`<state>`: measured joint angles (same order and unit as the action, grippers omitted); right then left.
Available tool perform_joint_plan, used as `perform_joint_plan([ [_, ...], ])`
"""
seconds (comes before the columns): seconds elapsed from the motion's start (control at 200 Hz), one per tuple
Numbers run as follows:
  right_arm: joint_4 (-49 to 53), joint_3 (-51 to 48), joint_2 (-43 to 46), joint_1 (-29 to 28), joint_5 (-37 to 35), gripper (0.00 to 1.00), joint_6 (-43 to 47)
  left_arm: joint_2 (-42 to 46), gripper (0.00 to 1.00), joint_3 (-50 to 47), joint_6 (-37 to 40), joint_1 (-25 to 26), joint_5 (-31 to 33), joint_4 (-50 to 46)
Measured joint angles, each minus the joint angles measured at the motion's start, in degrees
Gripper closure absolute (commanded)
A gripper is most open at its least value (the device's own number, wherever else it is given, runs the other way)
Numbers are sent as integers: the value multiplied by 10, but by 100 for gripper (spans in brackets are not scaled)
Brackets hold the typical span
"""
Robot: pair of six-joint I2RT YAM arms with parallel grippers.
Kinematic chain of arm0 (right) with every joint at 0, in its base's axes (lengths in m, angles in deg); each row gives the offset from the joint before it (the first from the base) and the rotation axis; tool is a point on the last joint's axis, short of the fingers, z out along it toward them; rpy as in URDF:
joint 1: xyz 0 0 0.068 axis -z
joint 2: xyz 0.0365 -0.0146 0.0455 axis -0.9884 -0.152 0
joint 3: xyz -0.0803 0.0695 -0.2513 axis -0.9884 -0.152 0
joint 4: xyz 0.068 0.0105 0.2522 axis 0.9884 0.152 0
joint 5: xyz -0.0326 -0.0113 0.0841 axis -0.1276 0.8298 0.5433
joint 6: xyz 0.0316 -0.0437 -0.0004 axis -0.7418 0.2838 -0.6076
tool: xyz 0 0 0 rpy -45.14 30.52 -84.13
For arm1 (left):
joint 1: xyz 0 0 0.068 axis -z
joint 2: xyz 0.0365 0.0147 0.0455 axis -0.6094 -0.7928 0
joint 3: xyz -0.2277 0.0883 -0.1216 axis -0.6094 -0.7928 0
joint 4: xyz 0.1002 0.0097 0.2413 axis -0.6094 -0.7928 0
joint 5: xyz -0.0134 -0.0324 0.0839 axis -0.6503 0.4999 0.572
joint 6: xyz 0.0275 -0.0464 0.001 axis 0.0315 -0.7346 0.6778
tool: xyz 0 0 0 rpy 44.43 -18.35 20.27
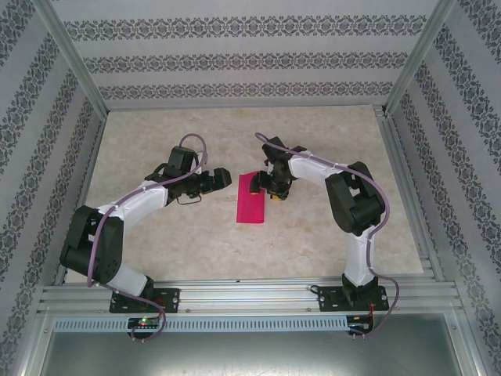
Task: Fold a paper plane with a square sheet of paper (pick it up from the middle)
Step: Hold the square sheet of paper at the center of the table.
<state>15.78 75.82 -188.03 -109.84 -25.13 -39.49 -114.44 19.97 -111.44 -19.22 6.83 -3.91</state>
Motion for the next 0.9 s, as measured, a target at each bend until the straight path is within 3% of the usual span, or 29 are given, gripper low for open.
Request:
perform_joint_plan([
  [0.59,22,26,-11,-15,-26,15,-13,-2,6,0,-18,0,7,13],
  [0.899,54,55,-29,-22,-44,14,-12,-2,15,-1,-30,0,9,13],
])
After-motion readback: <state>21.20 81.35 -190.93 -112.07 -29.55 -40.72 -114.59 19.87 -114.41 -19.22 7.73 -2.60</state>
